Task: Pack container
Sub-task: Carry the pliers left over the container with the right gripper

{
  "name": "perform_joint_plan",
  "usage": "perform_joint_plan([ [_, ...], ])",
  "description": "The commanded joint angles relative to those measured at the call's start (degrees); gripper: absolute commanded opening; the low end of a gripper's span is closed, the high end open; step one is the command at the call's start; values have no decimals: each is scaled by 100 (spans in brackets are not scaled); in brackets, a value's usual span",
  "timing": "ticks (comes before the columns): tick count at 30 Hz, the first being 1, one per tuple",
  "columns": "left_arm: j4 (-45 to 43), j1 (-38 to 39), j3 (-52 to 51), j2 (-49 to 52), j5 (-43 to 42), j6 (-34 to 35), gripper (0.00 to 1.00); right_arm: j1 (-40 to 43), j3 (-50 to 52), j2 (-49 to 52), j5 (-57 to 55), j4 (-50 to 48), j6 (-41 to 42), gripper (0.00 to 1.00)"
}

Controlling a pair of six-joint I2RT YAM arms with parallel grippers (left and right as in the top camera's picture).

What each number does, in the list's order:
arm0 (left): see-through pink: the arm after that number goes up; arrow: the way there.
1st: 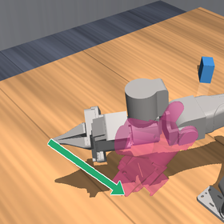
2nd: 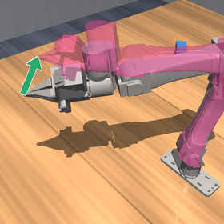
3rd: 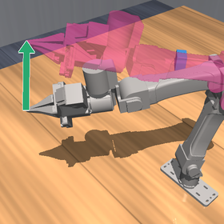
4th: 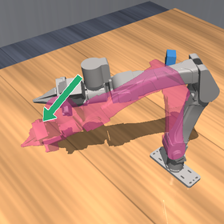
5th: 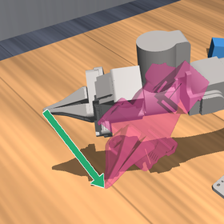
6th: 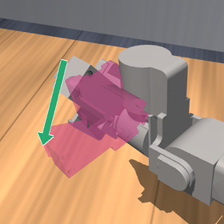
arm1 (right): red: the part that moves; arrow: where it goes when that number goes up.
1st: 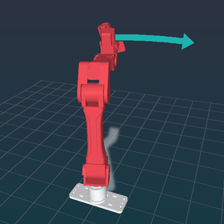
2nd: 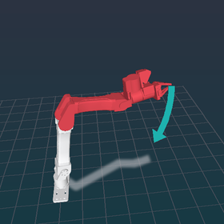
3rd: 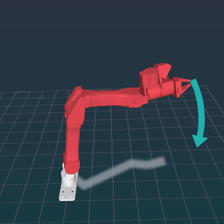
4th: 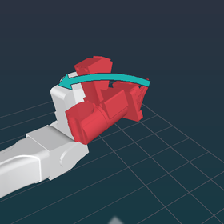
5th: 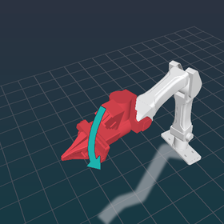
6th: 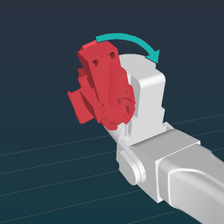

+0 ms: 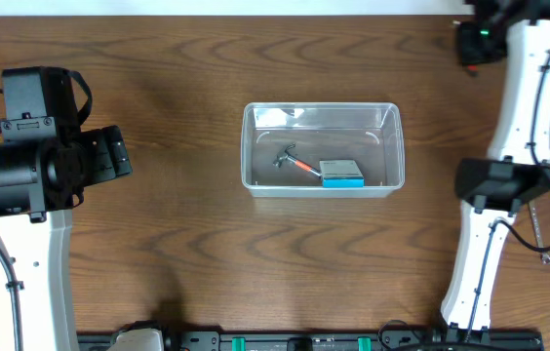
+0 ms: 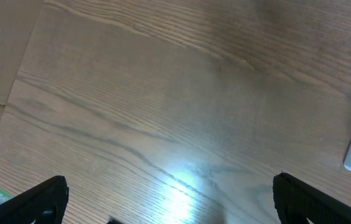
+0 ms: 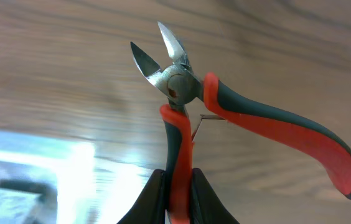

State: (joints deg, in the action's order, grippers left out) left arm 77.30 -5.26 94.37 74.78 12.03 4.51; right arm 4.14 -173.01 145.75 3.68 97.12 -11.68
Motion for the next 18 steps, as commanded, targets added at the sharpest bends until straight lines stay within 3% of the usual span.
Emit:
perform_joint_plan([
  [1,-4,-28,31,7,46,52,98,-595,-136,-516,127,20,-127,6],
  [18,-2,-31,31,9,46,52,98,-3021,249,-616,127,20,-214,9],
])
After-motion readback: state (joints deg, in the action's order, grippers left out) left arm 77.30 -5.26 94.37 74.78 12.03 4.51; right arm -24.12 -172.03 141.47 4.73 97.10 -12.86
